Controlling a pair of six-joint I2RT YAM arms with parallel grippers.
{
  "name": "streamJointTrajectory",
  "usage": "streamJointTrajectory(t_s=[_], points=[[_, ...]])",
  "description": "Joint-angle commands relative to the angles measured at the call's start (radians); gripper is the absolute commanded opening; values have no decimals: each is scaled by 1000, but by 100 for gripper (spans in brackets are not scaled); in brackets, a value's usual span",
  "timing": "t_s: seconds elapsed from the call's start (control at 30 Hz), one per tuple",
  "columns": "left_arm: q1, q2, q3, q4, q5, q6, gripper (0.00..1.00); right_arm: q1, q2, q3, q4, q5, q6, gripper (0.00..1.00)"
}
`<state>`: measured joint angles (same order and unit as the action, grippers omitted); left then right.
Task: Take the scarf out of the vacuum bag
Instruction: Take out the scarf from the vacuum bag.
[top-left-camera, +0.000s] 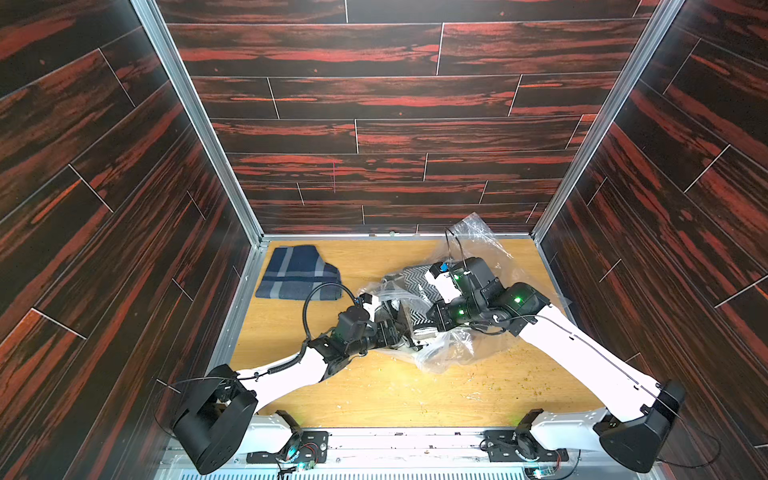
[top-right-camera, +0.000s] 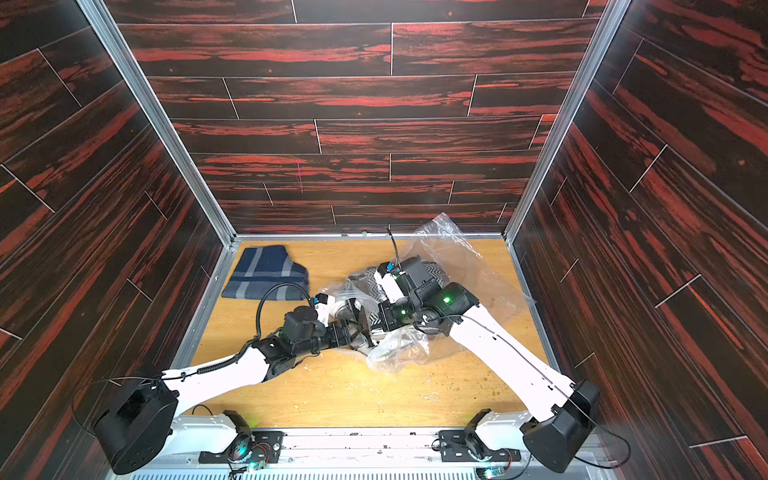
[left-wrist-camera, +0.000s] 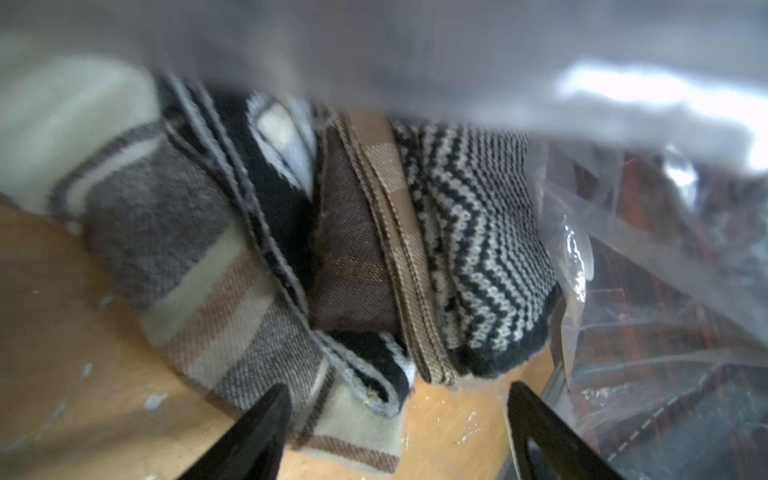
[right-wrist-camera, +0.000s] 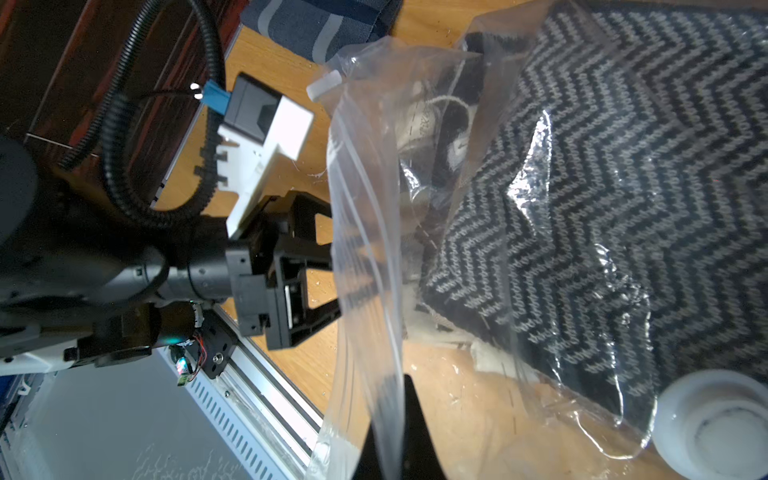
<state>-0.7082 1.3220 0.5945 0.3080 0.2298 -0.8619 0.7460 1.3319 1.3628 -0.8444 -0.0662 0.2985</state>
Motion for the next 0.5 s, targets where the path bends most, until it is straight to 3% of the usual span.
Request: streamJointTrajectory(t_s=[0.0,0.17,0.27,0.47], points=[[-29,-25,4,37,-42,8,84,1,30,40,11,29,15,0],[-57,-61,-20,36,-64,8,83,-4,77,83,65,49,32,0],[-63,-64,-31,39,-49,7,76,-6,93,100,97,60,33,0],[-65,-10,-20,54,-11,16,75,-6,83,75,145,23,4,0]])
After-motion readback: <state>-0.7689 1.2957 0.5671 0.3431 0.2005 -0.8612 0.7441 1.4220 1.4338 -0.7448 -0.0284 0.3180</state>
